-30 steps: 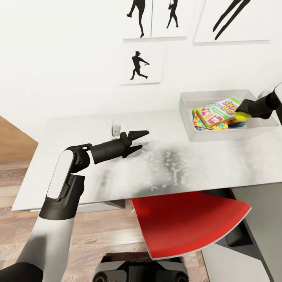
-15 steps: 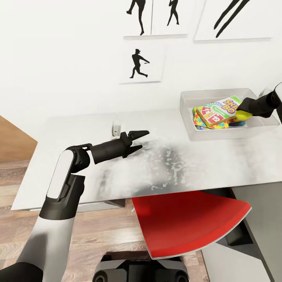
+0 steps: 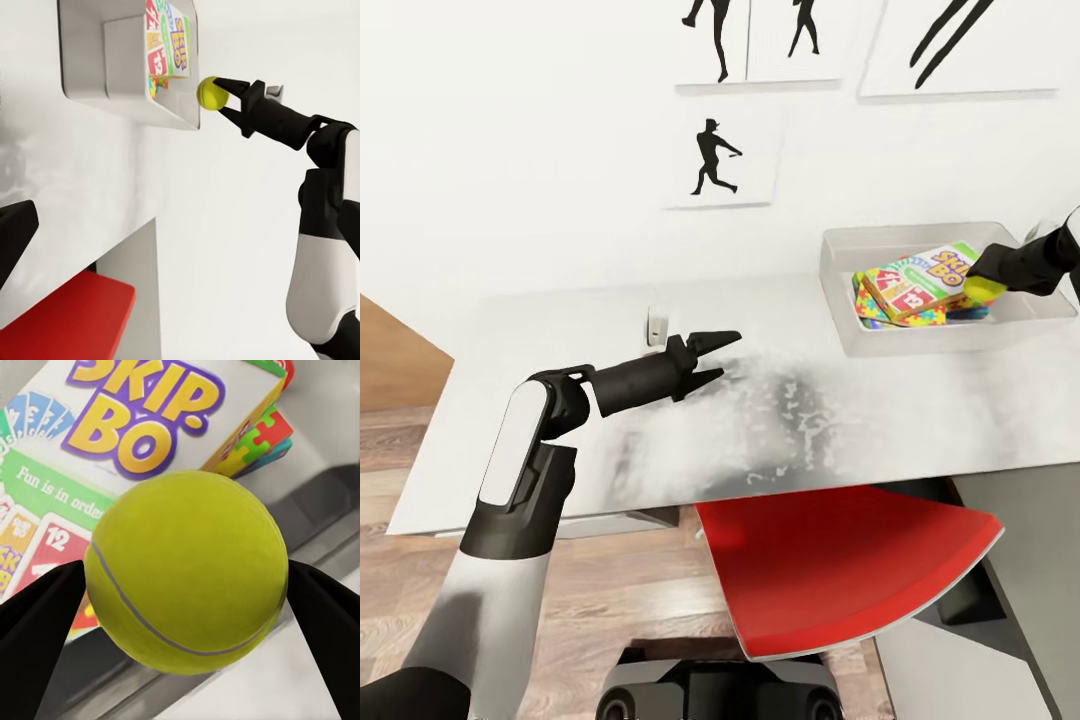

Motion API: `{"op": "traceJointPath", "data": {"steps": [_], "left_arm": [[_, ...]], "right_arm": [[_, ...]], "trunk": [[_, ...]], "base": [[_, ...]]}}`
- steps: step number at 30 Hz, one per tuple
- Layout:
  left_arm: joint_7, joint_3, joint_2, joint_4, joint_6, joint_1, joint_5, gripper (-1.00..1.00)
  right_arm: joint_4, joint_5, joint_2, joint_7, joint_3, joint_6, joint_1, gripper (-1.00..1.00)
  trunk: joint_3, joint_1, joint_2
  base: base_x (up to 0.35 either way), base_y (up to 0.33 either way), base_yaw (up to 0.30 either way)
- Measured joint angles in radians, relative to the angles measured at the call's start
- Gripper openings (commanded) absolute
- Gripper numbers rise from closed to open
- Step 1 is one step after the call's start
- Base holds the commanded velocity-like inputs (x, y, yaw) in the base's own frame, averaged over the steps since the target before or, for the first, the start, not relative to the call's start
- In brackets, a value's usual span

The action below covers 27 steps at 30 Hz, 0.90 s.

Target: Put all the toys in the child's room - the three board games (two on the bed and one on the table), the two jigsaw puzzles on the table, and the tennis ball on the table - inside the toy box on the table in the child's room.

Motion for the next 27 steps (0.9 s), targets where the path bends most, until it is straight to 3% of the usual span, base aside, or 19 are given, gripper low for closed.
{"op": "traceJointPath", "data": {"steps": [27], "left_arm": [[0.000, 0.000, 0.000, 0.000, 0.000, -0.012, 0.017, 1.00]], "right_arm": [[0.000, 0.042, -0.003, 0.000, 0.000, 0.000, -0.014, -1.00]], "trunk": [[-0.042, 0.000, 0.000]], "base": [[0.000, 0.000, 0.000]]}}
